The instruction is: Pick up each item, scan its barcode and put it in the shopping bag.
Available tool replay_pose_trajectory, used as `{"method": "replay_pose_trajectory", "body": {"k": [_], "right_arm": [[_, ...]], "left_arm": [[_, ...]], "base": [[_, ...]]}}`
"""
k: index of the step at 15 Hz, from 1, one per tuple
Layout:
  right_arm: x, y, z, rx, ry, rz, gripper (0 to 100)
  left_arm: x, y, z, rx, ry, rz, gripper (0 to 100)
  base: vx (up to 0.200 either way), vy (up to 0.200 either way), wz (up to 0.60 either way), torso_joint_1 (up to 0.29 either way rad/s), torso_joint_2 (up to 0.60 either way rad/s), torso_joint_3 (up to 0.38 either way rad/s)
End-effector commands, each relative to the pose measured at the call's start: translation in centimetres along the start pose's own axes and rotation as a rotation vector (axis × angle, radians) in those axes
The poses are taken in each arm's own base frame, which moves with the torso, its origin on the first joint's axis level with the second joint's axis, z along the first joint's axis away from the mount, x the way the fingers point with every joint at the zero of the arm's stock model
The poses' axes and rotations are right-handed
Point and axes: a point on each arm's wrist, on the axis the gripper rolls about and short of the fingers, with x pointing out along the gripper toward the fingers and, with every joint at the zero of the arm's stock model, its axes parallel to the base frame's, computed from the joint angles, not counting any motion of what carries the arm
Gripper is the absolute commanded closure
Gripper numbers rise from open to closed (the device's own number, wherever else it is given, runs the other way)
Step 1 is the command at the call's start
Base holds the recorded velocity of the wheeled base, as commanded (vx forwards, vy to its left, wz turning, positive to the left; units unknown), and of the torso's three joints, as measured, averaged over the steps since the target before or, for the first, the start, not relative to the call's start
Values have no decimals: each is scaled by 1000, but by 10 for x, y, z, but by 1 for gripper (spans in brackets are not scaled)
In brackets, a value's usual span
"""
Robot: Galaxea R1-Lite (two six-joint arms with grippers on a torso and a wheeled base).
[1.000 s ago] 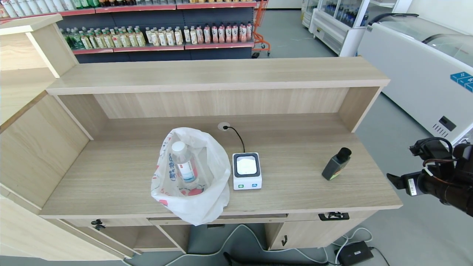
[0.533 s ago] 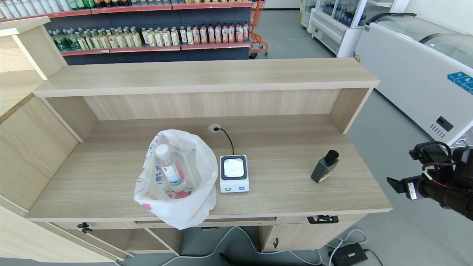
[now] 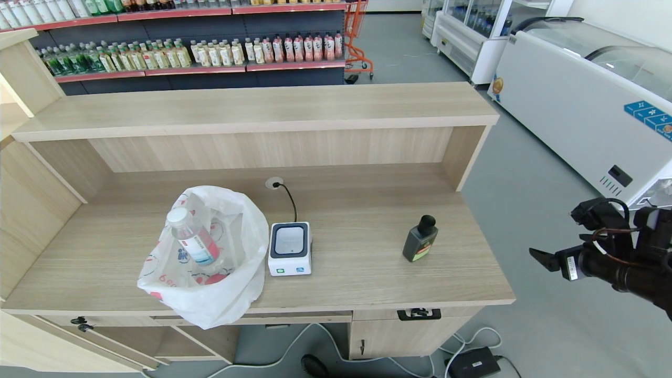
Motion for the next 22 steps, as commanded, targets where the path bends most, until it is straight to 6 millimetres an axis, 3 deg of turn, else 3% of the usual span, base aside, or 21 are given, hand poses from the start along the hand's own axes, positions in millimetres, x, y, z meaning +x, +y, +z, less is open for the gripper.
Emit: {"method": "replay_pose_trajectory", "body": {"k": [1,3,5,11,16,22], "right_arm": [[16,10,8,-14,-52,107,0],[28,23,20,-24,-107,203,0],[48,47,34,-17,-152,307,0],[65,99,32,-69,-146,471,0],[92,102,28,-237,-187,463,0],[112,103,28,-308,-201,457,0]], "left_arm": [[0,0,0,-1,1,-1,0],[0,0,0,0,0,-1,0],[0,0,0,-1,0,-1,0],[0,0,0,-1,0,-1,0],[0,0,0,-1,0,-1,0],[0,0,0,-1,0,-1,0]], "base": [[0,0,0,0,0,0],[0,0,0,0,0,0],[0,0,0,0,0,0],[0,0,0,0,0,0],[0,0,0,0,0,0],[0,0,0,0,0,0]]}}
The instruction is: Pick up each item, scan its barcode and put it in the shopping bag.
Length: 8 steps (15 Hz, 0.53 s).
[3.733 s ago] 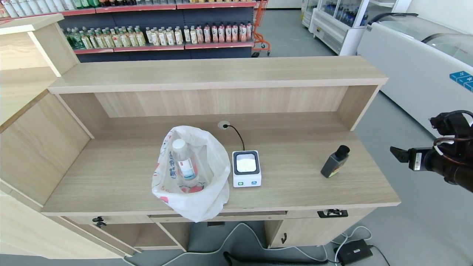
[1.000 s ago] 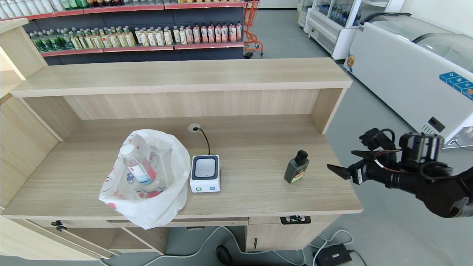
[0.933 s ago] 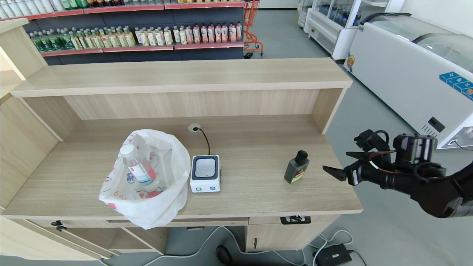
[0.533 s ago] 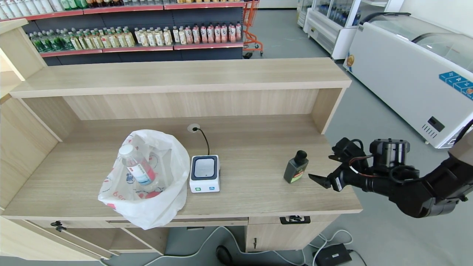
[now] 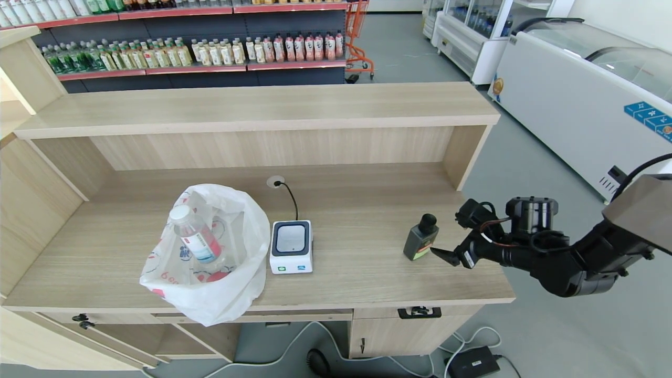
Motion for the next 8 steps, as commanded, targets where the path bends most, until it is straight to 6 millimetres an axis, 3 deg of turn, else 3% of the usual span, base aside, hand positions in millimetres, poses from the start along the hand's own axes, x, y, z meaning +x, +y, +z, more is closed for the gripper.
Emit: {"method": "replay_pose_trajectory", "body": {"k": [1,8], "right_arm": [[8,-1,-4,-1,3,3,0],[33,3,-2,-68,-29,19,0]], "left_arm": [[0,0,0,0,0,0,0],[0,0,0,0,0,0,0]], "base": [[0,0,0,0,0,0],[0,0,0,0,0,0]]}}
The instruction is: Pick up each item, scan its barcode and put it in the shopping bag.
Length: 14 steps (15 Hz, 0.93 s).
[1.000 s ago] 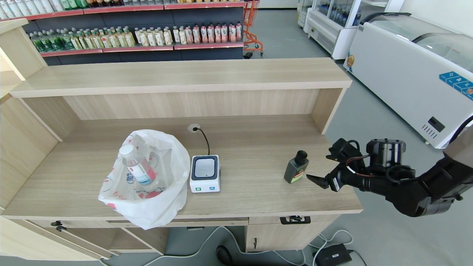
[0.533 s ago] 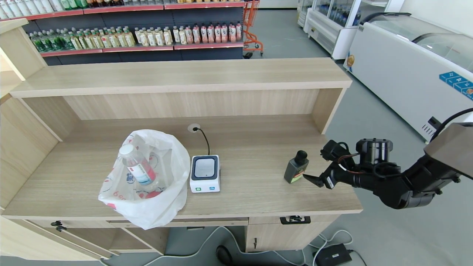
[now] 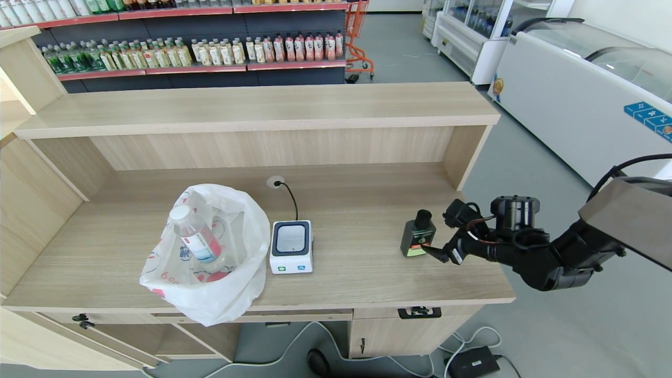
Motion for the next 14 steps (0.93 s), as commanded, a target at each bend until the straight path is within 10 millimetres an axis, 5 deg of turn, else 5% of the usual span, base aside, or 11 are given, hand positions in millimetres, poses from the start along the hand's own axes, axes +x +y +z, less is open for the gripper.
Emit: {"method": "replay_pose_trajectory", "body": {"k": [1,13,14], "right_arm": [[9,4,-3,-6,-2,14,0],[45,27,7,10,-78,96,0],[49,29,8,5,-86,98,100]], "left_arm": [[0,0,0,0,0,0,0],[0,0,0,0,0,0,0],[0,0,0,0,1,0,0]], "base": [[0,0,0,0,0,0],[0,0,0,0,0,0],[0,0,0,0,0,0]]}}
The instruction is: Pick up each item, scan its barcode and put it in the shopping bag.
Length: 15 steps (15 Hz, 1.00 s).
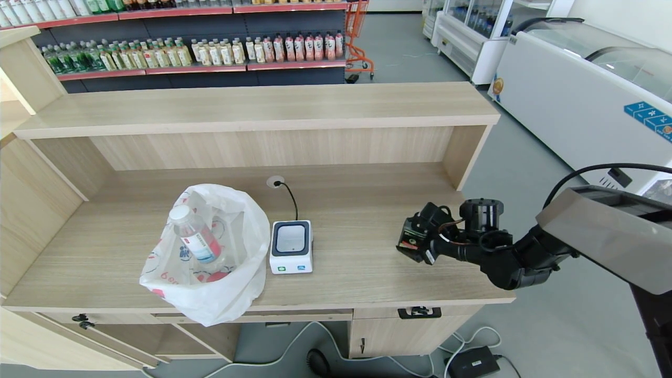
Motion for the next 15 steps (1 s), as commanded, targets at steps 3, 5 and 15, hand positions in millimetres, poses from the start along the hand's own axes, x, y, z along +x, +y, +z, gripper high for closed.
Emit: {"method": "replay_pose_trajectory", "body": {"k": [3,5,15], "right_arm": [[11,3,-3,-3,-7,9,100],[11,4,-2,-4,-11,8,100],[-184,-41,116,-292,-153,-326,100]], "left_arm": [[0,0,0,0,-1,0,0],[0,0,0,0,-2,0,0],[0,0,0,0,-1,0,0]], "base": [[0,0,0,0,0,0],[0,0,0,0,0,0],[0,0,0,0,0,0]]}}
